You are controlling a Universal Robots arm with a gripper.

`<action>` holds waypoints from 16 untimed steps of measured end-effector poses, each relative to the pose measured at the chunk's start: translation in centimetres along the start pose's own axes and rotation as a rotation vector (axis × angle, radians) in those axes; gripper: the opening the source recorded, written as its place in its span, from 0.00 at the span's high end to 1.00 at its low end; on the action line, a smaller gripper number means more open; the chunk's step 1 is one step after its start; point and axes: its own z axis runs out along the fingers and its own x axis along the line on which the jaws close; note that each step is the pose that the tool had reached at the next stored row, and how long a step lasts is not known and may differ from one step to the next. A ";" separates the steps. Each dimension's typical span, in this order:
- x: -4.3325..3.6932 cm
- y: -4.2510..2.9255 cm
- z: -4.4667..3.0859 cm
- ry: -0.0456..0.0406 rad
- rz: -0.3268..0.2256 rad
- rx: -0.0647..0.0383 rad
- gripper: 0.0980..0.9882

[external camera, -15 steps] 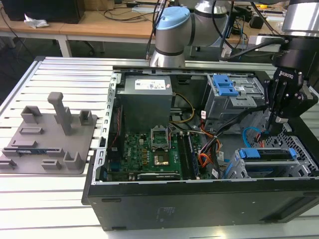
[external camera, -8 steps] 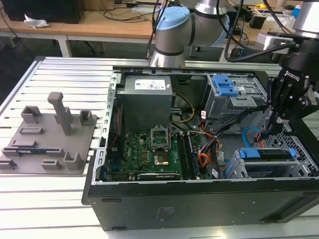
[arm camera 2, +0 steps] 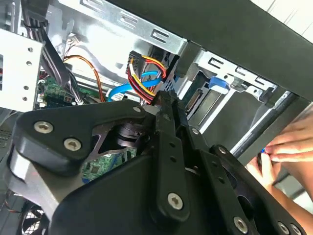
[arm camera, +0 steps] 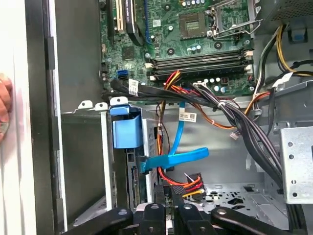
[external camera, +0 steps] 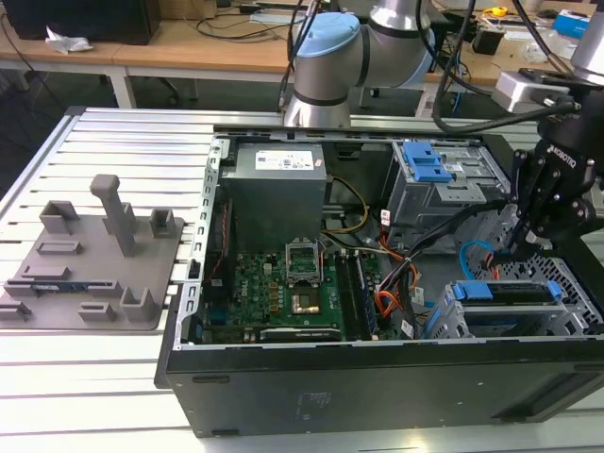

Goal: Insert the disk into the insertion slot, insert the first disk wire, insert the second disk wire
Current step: 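Insert the first disk wire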

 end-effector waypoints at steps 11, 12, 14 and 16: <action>2.40 -0.47 0.25 -0.0236 -0.001 0.003 0.93; 2.43 -0.46 0.13 -0.0239 -0.001 0.002 0.93; 2.67 -0.47 0.08 -0.0301 -0.001 0.002 0.93; 3.01 -0.50 0.14 -0.0444 -0.002 0.002 0.93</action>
